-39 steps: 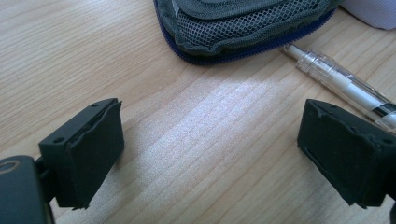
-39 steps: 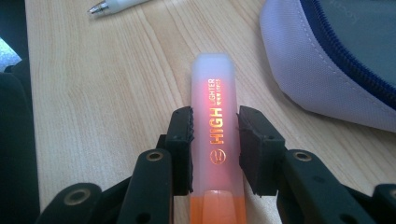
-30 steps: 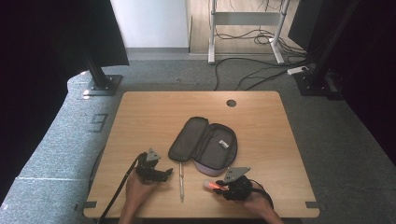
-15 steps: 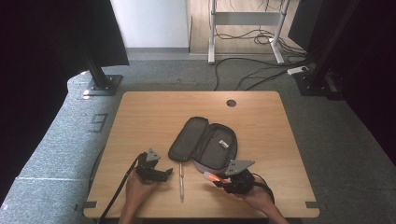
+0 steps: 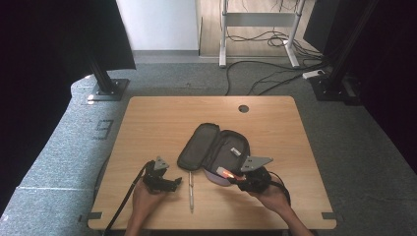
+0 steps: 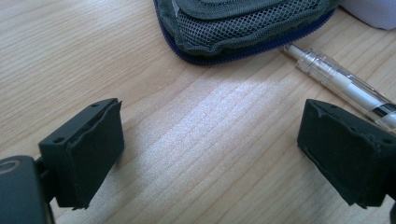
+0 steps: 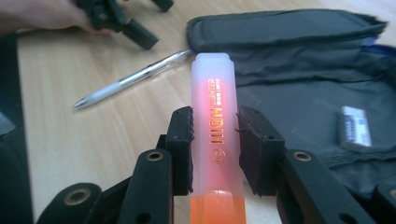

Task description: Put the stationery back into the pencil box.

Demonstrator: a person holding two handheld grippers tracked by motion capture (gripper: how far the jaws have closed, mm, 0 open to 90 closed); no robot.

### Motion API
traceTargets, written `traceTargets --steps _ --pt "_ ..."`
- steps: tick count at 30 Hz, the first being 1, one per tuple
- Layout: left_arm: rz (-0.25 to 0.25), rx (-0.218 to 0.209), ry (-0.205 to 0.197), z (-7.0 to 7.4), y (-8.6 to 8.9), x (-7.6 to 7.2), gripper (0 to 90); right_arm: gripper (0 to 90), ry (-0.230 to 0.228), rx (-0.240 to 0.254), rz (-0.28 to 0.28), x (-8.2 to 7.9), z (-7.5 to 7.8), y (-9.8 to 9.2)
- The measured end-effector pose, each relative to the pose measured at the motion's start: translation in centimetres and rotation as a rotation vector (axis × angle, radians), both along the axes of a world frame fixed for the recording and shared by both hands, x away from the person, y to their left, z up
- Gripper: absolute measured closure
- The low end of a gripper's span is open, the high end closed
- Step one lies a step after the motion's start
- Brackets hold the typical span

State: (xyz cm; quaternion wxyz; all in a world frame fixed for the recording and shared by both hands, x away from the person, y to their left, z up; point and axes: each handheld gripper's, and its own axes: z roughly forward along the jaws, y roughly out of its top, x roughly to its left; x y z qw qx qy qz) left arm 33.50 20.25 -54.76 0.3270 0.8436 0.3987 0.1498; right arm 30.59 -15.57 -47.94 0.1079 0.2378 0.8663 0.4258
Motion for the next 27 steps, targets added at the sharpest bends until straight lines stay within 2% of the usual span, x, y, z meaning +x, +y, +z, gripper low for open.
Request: traceTargets --steps 12,27 --pt "-0.003 0.003 0.001 0.0 0.0 0.0 6.6 65.6 -0.036 -0.004 -0.071 2.6 0.9 -0.1" --pt "-0.002 0.002 0.001 0.0 0.0 0.0 6.7 65.5 -0.066 -0.013 -0.135 5.3 0.3 0.5"
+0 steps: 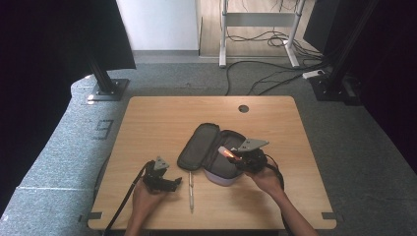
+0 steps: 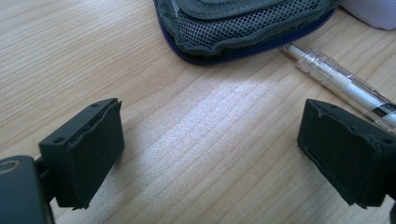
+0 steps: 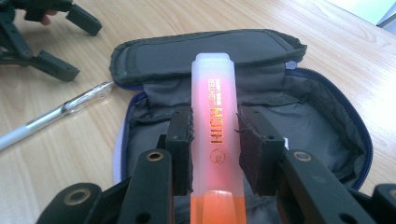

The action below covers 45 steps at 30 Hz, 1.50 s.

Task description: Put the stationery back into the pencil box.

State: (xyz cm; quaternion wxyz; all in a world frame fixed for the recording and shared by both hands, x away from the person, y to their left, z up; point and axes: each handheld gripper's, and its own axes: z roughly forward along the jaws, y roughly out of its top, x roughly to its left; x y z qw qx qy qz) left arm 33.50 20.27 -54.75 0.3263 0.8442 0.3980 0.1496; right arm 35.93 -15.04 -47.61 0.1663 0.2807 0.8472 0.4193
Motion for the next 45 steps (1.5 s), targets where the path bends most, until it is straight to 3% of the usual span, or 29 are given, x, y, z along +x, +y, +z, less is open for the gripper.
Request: traceTargets --steps 7,29,43,45 --pt "0.0 0.0 0.0 0.0 0.0 0.0 6.7 65.5 -0.011 -0.015 -0.014 1.0 -0.9 0.9" --pt "0.002 -0.001 -0.001 0.0 0.0 0.0 6.7 65.5 0.063 -0.07 -0.037 3.4 -5.6 2.2" --pt "0.001 -0.001 -0.001 0.0 0.0 0.0 6.7 64.5 0.083 -0.055 -0.029 3.6 -5.8 2.0" --pt "0.001 -0.001 -0.001 0.0 0.0 0.0 6.7 60.7 0.087 -0.056 -0.017 3.6 -5.7 2.0"
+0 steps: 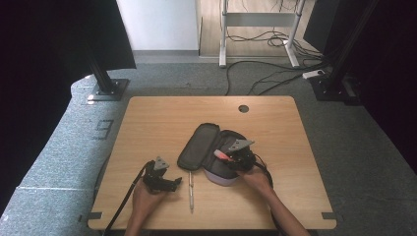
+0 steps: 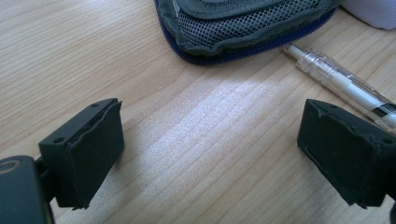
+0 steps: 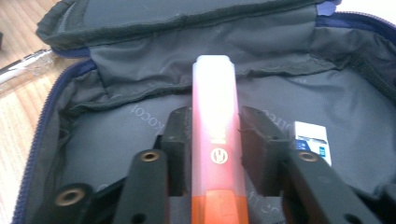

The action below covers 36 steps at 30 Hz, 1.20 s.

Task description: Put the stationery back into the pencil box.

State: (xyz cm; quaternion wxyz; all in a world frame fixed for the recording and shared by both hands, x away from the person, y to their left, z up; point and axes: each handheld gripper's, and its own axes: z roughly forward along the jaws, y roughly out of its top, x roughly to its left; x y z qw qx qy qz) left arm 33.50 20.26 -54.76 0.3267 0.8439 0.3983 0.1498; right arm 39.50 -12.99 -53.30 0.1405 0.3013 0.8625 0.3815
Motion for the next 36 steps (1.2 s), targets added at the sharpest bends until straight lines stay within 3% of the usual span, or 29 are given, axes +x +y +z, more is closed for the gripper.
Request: traceTargets --steps 10,19,36 --pt "-0.001 -0.001 0.0 0.0 0.0 0.0 6.7 40.7 -0.002 -0.016 0.008 0.0 0.2 0.3" --pt "0.0 0.0 0.0 0.0 0.0 0.0 6.6 35.0 -0.03 -0.011 0.016 -0.5 1.6 0.0" --pt "-0.001 0.001 0.0 0.0 0.0 0.0 6.7 29.8 -0.043 0.0 0.008 -2.1 3.5 -1.7"
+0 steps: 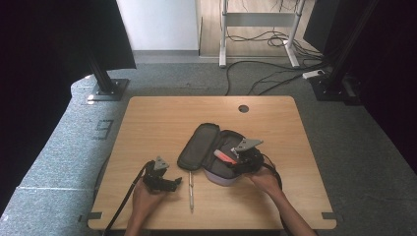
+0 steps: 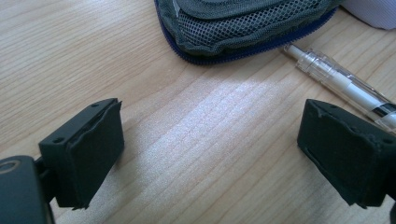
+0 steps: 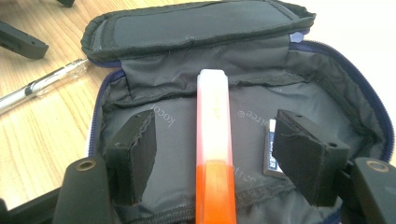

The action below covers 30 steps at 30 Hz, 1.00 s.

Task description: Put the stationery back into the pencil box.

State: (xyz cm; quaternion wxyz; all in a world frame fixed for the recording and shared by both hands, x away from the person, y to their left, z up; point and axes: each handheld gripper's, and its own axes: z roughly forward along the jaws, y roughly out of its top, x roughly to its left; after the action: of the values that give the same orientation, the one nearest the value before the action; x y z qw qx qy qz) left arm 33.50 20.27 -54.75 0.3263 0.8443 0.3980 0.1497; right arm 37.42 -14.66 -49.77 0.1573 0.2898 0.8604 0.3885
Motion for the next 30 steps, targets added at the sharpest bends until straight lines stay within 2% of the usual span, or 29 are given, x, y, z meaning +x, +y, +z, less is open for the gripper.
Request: traceTargets --steps 13,18,23,27,30 --pt "0.002 -0.001 -0.001 0.0 0.0 0.0 6.7 29.1 -0.014 0.014 -0.004 -1.4 0.9 -1.4" --pt "0.002 -0.001 -0.001 0.0 0.0 0.0 6.7 28.9 -0.025 0.011 -0.014 -1.8 1.0 -1.9" --pt "0.001 -0.001 -0.001 0.0 0.0 0.0 6.7 28.1 -0.011 0.028 -0.017 -2.3 1.0 -2.7" --pt "0.001 -0.001 0.0 0.0 0.0 0.0 6.7 27.3 -0.014 0.009 -0.021 -2.7 0.9 -3.0" --pt "0.002 -0.001 -0.001 0.0 0.0 0.0 6.6 26.5 -0.016 0.018 -0.022 -3.0 0.9 -3.4"
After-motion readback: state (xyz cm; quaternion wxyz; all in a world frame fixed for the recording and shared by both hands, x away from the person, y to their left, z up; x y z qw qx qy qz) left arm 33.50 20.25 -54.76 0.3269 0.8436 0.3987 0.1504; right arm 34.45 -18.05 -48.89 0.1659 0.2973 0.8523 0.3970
